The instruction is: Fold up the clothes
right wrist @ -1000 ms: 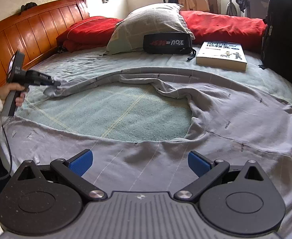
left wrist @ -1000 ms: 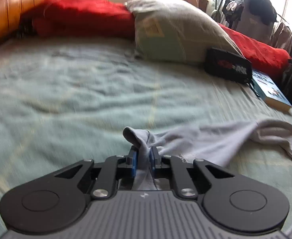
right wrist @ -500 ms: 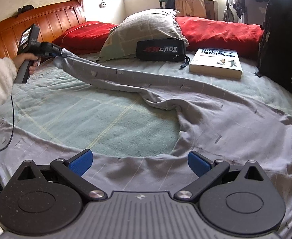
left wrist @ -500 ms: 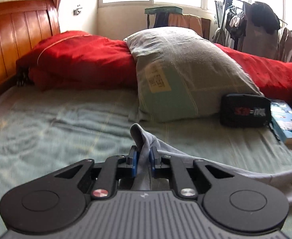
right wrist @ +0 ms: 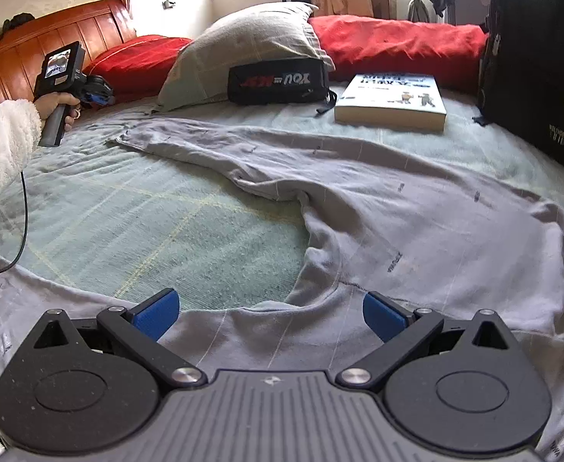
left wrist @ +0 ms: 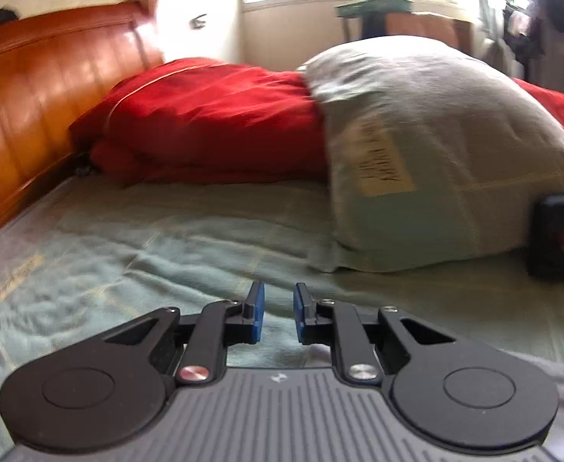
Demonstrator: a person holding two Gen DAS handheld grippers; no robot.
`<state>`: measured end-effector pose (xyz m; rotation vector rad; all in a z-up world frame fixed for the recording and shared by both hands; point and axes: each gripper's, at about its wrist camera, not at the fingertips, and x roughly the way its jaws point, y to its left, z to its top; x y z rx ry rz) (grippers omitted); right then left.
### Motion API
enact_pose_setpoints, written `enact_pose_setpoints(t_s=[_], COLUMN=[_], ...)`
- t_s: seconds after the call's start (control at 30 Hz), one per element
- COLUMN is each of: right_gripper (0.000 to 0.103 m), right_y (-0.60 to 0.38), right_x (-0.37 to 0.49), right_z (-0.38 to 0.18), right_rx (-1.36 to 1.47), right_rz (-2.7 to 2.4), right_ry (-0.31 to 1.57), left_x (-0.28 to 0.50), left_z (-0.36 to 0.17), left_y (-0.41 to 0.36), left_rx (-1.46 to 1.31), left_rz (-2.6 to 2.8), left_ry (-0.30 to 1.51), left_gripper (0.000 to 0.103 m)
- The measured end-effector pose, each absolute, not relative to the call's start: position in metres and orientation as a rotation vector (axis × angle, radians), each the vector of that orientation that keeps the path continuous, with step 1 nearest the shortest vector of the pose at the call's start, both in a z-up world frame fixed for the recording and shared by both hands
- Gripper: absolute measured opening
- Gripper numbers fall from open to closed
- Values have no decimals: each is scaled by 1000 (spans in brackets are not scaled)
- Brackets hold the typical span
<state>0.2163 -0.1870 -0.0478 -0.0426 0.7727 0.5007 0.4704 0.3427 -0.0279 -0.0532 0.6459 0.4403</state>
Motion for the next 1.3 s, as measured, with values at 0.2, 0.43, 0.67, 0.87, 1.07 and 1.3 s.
enact_pose_setpoints(t_s=[0.2, 0.43, 0.67, 0.87, 1.07, 1.3], right_gripper=[103, 103, 103, 102, 62, 34], right_y=[-183, -178, -184, -188, -148, -94], right_x=[214, 209, 203, 213, 245, 295], right_z=[-47, -43, -39, -33, -24, -31], right_rx=[-48, -58, -84, -151, -360, -581], right_rz=[514, 523, 508, 510, 633, 755], right_ry=[771, 767, 765, 736, 683, 628], left_x=[456, 441, 444, 429, 405, 385], left_z=[-42, -55, -91, -72, -43, -34], left_y=[315, 247, 242, 257, 178, 108], left_rx=[-89, -8, 75, 42, 125, 207], left_rz=[244, -51, 29, 180, -94, -201], left_ry=[716, 763, 842, 846, 784, 719], left_gripper=[32, 49, 53, 53, 72, 80])
